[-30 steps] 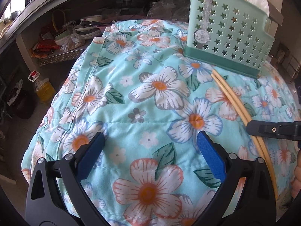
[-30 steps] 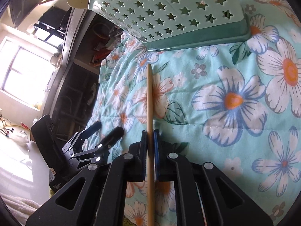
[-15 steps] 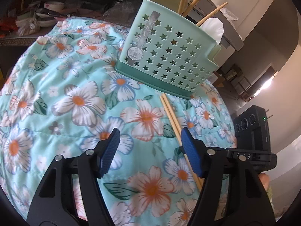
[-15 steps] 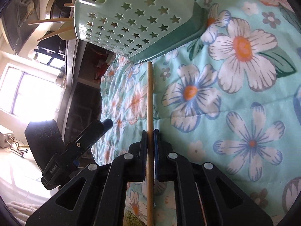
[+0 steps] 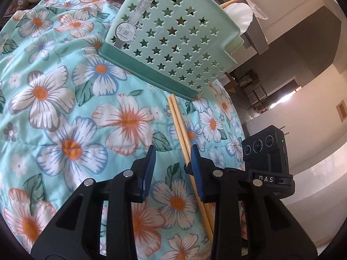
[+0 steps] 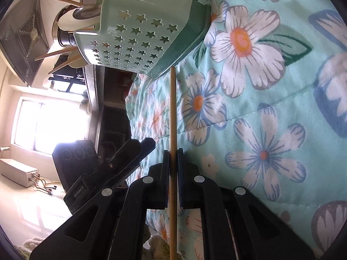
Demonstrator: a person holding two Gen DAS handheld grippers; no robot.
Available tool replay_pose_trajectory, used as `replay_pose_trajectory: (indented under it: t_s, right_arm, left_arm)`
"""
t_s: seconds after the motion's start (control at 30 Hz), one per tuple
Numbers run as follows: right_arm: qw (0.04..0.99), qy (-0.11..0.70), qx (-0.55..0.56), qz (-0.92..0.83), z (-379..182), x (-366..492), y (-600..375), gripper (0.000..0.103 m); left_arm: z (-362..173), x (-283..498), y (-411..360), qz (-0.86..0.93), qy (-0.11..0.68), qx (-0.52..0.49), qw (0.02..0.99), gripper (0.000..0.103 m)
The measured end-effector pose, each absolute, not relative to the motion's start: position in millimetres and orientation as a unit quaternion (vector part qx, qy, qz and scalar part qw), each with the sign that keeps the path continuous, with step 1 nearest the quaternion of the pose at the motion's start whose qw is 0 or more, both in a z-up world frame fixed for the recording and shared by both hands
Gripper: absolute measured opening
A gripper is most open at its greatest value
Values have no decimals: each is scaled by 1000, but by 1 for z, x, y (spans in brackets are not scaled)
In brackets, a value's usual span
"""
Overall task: Organize utensils
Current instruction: 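Close the left gripper on the chopsticks while the right gripper holds them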
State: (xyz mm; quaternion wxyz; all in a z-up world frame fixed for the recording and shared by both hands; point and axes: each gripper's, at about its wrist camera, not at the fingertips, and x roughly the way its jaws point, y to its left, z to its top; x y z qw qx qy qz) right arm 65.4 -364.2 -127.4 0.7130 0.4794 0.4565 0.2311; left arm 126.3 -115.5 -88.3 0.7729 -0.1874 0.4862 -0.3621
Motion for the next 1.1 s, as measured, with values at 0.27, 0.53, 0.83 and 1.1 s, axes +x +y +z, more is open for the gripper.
replay_pose_trajectory:
  t_s: [0.27, 0.53, 0.83, 1.1]
  right_arm:
    - [734, 470, 442, 211, -122, 61, -371, 8]
    - [777, 483, 369, 163, -101, 62, -361, 9]
    - [816, 478, 301, 125, -87, 67, -341, 9]
    - [837, 476, 247, 108, -82, 66, -331, 9]
  left_arm:
    - [-92, 128, -107, -355, 487, -191, 775, 29]
    - [-84, 126, -88, -352, 481, -190, 780, 29]
    - [-78, 121, -81, -353, 474, -178, 787, 29]
    - [-78, 115, -90, -356, 474, -157, 790, 29]
